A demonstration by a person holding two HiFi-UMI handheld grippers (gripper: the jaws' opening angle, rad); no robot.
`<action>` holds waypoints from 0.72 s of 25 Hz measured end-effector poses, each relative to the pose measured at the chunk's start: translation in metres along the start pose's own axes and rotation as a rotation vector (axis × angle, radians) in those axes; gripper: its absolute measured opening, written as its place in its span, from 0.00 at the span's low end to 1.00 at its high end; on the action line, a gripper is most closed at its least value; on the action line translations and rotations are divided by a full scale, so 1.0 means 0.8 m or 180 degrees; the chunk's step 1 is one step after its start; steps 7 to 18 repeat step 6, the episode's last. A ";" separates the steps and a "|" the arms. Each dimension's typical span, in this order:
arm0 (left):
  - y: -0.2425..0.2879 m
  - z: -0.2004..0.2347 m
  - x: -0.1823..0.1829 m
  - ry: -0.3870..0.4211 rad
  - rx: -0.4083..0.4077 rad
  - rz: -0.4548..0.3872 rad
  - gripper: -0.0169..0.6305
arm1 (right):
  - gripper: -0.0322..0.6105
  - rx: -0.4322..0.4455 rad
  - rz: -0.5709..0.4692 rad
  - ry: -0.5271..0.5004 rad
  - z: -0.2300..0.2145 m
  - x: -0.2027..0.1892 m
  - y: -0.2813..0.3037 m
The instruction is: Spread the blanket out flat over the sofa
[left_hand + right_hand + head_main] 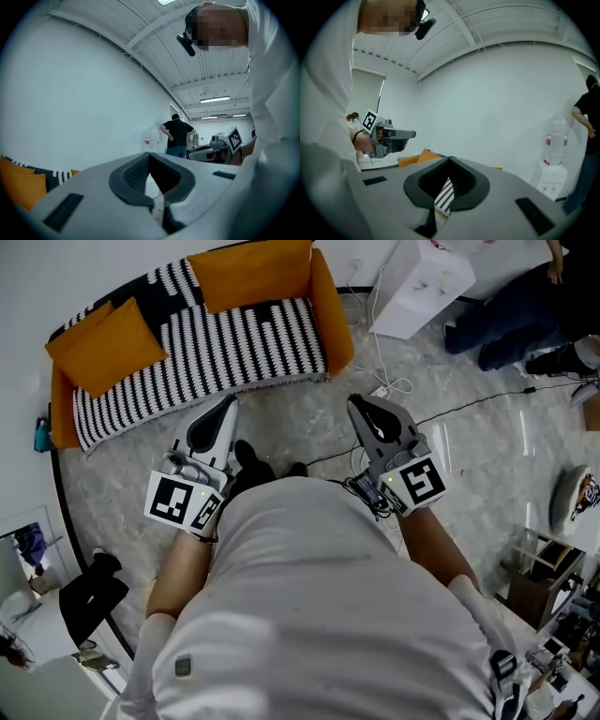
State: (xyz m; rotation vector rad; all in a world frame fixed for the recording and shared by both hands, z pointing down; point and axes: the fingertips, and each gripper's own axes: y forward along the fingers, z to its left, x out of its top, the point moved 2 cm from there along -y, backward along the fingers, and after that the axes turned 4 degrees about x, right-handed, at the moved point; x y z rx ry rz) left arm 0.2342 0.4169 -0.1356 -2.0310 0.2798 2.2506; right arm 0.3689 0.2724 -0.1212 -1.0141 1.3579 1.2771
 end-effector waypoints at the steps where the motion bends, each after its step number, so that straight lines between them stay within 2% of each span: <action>1: -0.002 -0.001 0.002 0.0000 0.0005 -0.0007 0.04 | 0.09 0.0007 0.0001 0.0001 0.002 0.001 -0.001; 18: -0.015 -0.012 0.008 -0.0006 0.0024 -0.0028 0.04 | 0.09 0.0032 -0.0001 -0.0009 0.011 0.007 -0.012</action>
